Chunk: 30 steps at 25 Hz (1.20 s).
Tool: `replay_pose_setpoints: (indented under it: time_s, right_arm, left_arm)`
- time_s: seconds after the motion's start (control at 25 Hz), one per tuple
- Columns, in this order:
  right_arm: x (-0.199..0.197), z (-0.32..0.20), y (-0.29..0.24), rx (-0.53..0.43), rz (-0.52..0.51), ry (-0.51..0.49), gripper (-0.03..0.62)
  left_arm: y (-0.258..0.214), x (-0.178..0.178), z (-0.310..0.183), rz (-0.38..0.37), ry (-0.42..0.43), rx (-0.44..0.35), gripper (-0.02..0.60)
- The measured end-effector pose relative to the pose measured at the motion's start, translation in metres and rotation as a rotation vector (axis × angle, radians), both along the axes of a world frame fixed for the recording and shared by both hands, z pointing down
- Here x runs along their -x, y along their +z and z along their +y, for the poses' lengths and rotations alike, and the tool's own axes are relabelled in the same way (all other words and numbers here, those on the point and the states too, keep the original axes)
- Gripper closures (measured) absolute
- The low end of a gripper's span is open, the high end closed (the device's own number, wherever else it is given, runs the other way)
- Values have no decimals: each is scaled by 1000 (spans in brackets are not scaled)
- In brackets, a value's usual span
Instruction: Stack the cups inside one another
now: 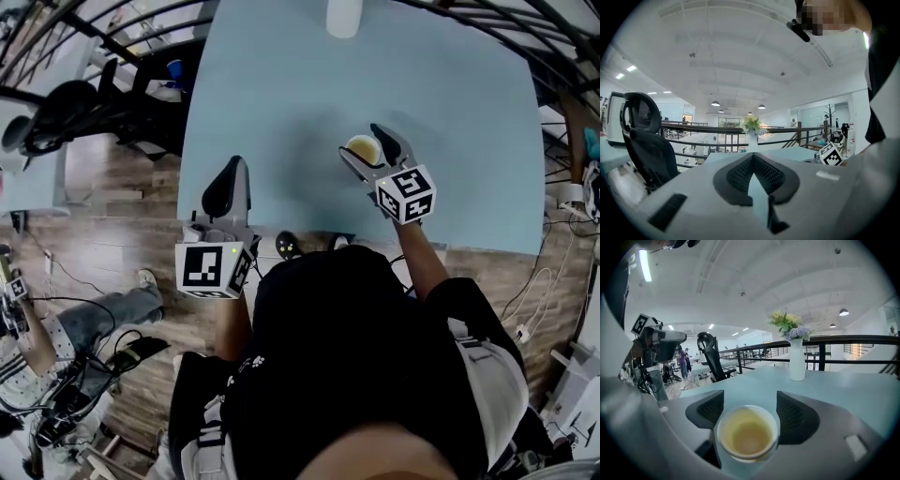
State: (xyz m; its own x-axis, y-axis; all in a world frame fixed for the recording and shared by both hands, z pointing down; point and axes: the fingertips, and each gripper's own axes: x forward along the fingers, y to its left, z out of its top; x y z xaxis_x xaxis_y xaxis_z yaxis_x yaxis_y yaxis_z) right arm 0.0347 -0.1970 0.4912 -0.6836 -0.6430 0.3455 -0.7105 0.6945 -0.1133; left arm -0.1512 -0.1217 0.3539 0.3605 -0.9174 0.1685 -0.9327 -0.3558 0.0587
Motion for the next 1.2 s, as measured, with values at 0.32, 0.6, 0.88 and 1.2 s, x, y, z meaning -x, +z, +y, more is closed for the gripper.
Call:
replay_pose_setpoints:
  time_s: [0.32, 0.6, 0.88, 1.2]
  right_arm:
    - [-8, 1, -23, -46, -45, 46, 290]
    - [-24, 5, -52, -117, -105, 111, 428]
    - [-42, 14, -77, -190, -165, 180, 564]
    - [-63, 28, -93, -213, -206, 219, 582]
  left_arm:
    - [1, -5, -6, 15, 33, 3, 594]
    - [-1, -16, -12, 28, 76, 2, 594]
    - [-1, -33, -19, 28, 140, -2, 594]
    - [-4, -58, -24, 28, 213, -11, 594]
